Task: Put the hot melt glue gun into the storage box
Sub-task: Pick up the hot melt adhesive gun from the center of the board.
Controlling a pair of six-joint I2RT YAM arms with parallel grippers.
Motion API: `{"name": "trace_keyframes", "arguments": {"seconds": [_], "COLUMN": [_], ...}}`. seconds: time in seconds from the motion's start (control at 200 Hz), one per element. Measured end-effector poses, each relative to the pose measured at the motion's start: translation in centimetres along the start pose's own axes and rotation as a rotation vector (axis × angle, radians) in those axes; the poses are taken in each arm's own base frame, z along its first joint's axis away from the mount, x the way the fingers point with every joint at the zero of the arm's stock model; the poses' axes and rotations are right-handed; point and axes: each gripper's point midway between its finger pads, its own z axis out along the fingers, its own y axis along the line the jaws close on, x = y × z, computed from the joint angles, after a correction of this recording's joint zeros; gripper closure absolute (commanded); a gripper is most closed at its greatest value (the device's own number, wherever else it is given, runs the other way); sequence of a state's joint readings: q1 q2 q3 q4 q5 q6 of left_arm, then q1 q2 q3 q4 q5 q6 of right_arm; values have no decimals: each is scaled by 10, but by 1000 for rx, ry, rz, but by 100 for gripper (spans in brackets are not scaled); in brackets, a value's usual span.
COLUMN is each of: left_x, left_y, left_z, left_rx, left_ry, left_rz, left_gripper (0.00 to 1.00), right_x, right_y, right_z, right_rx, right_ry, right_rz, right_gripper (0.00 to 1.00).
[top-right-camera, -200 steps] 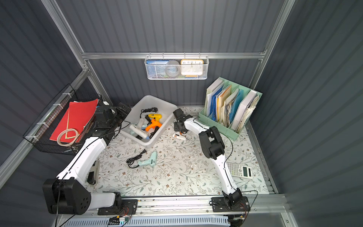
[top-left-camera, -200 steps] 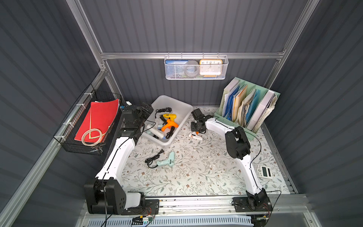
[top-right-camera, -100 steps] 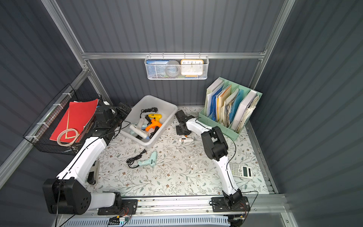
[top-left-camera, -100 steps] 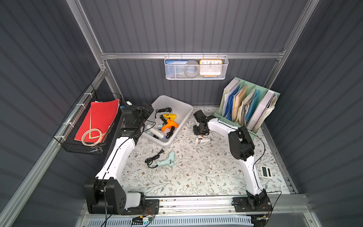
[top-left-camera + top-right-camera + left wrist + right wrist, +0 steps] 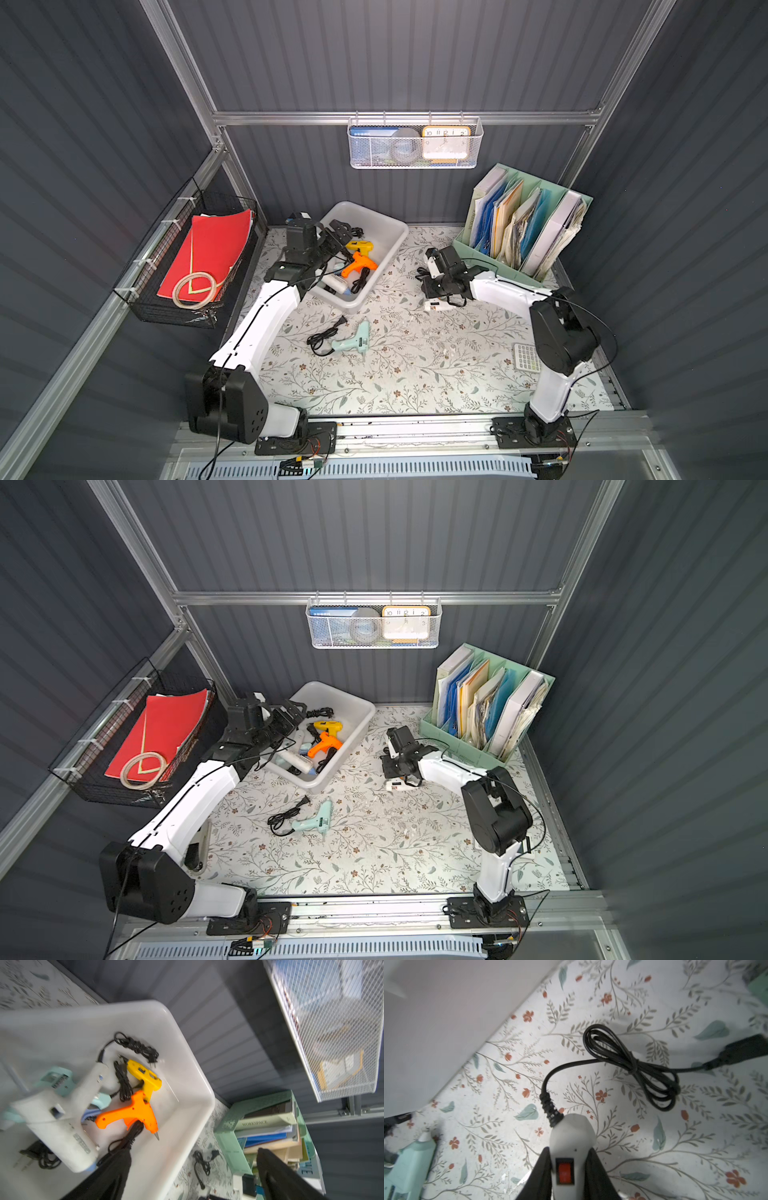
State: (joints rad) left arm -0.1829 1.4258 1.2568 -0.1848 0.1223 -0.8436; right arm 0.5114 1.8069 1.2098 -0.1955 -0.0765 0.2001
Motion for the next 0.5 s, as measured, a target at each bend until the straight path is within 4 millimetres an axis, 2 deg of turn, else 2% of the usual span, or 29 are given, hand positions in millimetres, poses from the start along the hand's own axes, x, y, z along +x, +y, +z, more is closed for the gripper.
{"name": "trace_keyframes", "arguments": {"seconds": [0.09,0.27,0.5], "left_x": [22,54,113], "left_y": [-6,-5,-43], "left_z": [8,18,33], "left_rx": [13,6,83], "left_ry": [82,192,345], "left_rz": [19,27,94], "left_gripper": [8,8,8], "right_x": [-6,-12,-29], "right_y": [5,13,29], "right_z": [-14,-37,-72], "right_rx": [-34,-98,-178], "right_ry": [-83,-224,-407], "right_rz": [-7,-23,-66], "right_gripper": [100,100,100]}}
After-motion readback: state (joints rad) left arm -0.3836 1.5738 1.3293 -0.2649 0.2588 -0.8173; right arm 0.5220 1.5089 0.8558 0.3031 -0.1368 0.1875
